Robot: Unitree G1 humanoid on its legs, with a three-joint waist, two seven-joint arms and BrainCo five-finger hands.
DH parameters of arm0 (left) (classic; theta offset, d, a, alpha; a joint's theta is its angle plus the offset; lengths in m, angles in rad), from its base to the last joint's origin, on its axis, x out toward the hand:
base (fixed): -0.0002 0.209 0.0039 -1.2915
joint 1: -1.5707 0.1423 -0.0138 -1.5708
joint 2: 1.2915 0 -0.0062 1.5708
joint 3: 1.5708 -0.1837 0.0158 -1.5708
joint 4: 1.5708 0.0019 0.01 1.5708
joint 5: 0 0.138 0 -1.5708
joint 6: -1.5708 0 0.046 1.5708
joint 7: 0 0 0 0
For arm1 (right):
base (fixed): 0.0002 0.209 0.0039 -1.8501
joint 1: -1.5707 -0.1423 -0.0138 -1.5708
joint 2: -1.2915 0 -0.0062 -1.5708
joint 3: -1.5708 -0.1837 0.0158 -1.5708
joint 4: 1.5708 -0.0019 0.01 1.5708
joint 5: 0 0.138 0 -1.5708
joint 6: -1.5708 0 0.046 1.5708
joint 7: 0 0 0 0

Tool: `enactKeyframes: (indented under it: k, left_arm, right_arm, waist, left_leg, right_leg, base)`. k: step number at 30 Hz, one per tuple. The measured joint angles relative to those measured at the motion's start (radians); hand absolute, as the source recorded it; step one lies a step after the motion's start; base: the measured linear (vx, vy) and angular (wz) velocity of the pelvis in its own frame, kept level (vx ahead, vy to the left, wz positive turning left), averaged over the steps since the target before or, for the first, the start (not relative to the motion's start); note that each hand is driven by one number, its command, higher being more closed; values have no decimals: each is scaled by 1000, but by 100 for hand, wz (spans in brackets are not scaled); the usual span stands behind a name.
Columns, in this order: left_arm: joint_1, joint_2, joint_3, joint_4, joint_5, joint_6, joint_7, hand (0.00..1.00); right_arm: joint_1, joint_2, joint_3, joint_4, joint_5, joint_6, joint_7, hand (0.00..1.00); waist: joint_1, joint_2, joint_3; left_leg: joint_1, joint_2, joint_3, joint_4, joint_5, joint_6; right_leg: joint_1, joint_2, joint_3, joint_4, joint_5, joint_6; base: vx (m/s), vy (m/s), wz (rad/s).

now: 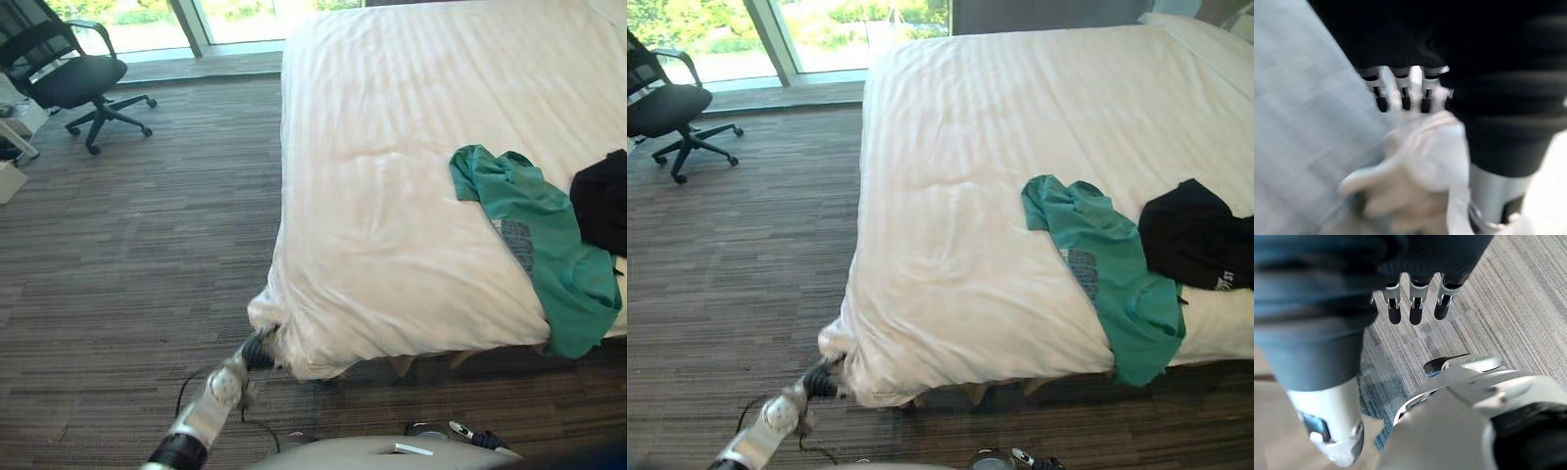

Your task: Tidy the bed and pick cloth on bed and put in laundry

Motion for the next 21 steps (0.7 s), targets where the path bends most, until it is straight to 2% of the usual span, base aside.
enactKeyframes:
  k: [2,4,8,11,14,17,19,21]
  left_arm:
    - [34,-40,25,96,7,36,1,0]
    - [48,-80,94,178,9,46,19,0]
    - [58,-131,223,305,49,76,42,0]
    - [68,-154,289,316,48,60,29,0]
    - [69,-173,341,328,70,54,23,0]
    - [73,-185,368,333,86,9,47,0]
    - [74,-190,368,340,66,-51,61,0]
    - [68,-195,366,339,67,-89,68,0]
  right_arm:
    - [1,1,-5,7,2,1,10,0]
    - [1,3,-12,13,4,2,14,0]
    - [0,26,-48,30,4,4,12,0]
    - [0,31,-57,31,13,13,5,0]
    - [-1,34,-79,39,79,29,-24,0]
    - [2,41,-103,49,186,35,-50,0]
    - [4,45,-122,48,320,8,-56,0]
    - [4,56,-141,47,405,-37,-68,0]
  waist:
    - [9,-11,-12]
    - [24,-21,-20]
    - [45,-24,-33]
    - [48,-26,-33]
    - [47,-22,-31]
    - [48,-21,-27]
    - [49,-22,-26]
    - [49,-23,-24]
  left_leg:
    - [4,0,-8,-1,0,0]
    - [10,0,-9,-1,0,0]
    - [47,-4,-25,-11,0,0]
    - [51,-13,-25,-17,7,11]
    - [52,-19,-23,-46,31,18]
    - [63,-20,-12,-70,39,19]
    - [76,-23,2,-90,39,19]
    - [86,-31,6,-120,39,19]
  right_leg:
    - [11,0,-11,0,0,0]
    - [18,0,-11,0,0,0]
    - [51,0,-11,-1,0,0]
    - [53,-6,-8,-4,2,0]
    - [51,-3,-7,-26,32,-4]
    - [45,2,-3,-32,42,-7]
    - [41,6,24,-38,43,-7]
    - [31,11,36,-57,42,-7]
  base:
    - [13,-33,18]
    - [11,-35,8]
    - [-12,-46,8]
    - [-57,-46,-3]
    - [-100,-58,-8]
    - [-115,-64,-15]
    - [-139,-61,-25]
    - [-176,-75,-28]
